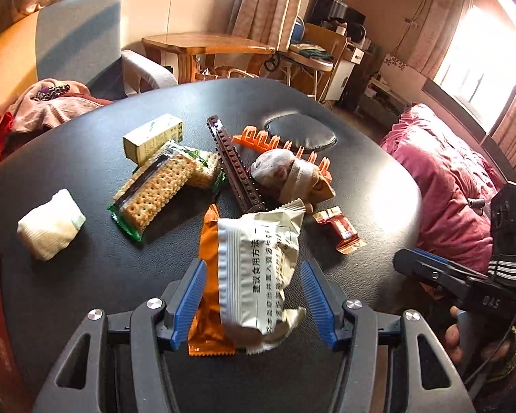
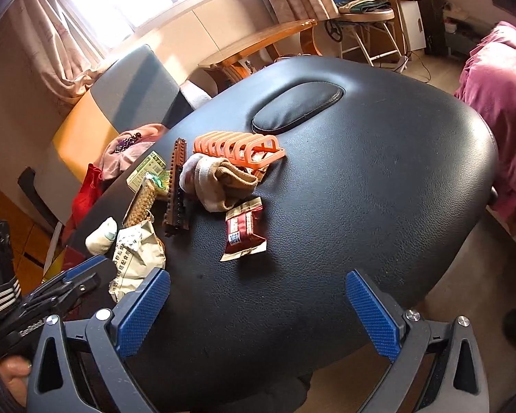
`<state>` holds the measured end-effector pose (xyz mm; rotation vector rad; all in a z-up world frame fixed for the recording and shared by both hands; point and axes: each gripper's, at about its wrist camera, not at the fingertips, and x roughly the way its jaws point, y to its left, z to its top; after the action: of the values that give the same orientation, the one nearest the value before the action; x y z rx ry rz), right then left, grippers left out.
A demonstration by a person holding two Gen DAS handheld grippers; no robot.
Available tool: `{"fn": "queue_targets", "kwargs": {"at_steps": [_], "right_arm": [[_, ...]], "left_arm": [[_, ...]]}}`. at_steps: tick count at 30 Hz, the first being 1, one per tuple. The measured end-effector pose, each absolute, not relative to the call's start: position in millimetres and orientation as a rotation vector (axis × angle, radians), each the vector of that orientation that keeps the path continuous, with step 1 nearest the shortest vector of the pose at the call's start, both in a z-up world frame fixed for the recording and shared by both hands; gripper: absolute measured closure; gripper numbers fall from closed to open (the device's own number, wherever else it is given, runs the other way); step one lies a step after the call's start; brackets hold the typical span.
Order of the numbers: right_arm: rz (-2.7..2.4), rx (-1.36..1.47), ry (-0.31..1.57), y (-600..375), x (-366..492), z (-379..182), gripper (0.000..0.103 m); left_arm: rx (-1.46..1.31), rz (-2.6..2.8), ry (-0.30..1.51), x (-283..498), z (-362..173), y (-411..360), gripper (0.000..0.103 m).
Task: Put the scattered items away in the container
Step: 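Grasp the orange-and-white biscuit packet with the left gripper and lift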
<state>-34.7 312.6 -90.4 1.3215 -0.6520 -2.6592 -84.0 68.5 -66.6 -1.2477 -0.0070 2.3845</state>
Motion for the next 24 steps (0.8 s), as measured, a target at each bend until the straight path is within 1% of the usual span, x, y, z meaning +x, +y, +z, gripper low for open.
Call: {"fn": "queue_targets", "kwargs": {"at_steps": [4,7,8,11,15,19,20,24], "right_arm": [[-2.666,1.326,-0.630,310.7,-39.7,-93.1,0.000],[-2.664,1.343,-0.616,308.9,-41.7,-97.7,0.000],[-2.659,1.351,-0.616,308.0,-42.6,-99.5,0.000],[-2.650,1.368,-0.613,304.5,-45.7,-103.4,0.000],[-2.648,1.370,-0.598,298.7,-49.0,-101.7,0.000],[-2.657,1.355,-0.582,294.9,-53.4,-96.4,0.000],[-2.658,1.348,-0.582,294.0,-54.1,-94.7,0.000],[-2.658,1.338,-0.561,290.2,-53.3,-90.3,0.000]], "left_arm": [[-1.264,2.387,0.025,-96.8,-76.5,75.1,0.045],[-1.260,2.375,-0.006,-103.2,-77.9,73.0,0.045],[-1.253,2.375,-0.001,-103.6,-78.5,73.1,0.043],[-1.244,2.366,-0.009,-106.4,-79.7,70.2,0.041],[-1.220,2.379,-0.037,-105.7,-70.4,59.7,0.044],[-1.225,2.339,-0.022,-106.9,-73.3,65.4,0.042],[-1.230,2.324,-0.018,-107.6,-75.2,67.9,0.039],[-1.252,2.265,0.007,-108.9,-83.0,78.2,0.038]]}}
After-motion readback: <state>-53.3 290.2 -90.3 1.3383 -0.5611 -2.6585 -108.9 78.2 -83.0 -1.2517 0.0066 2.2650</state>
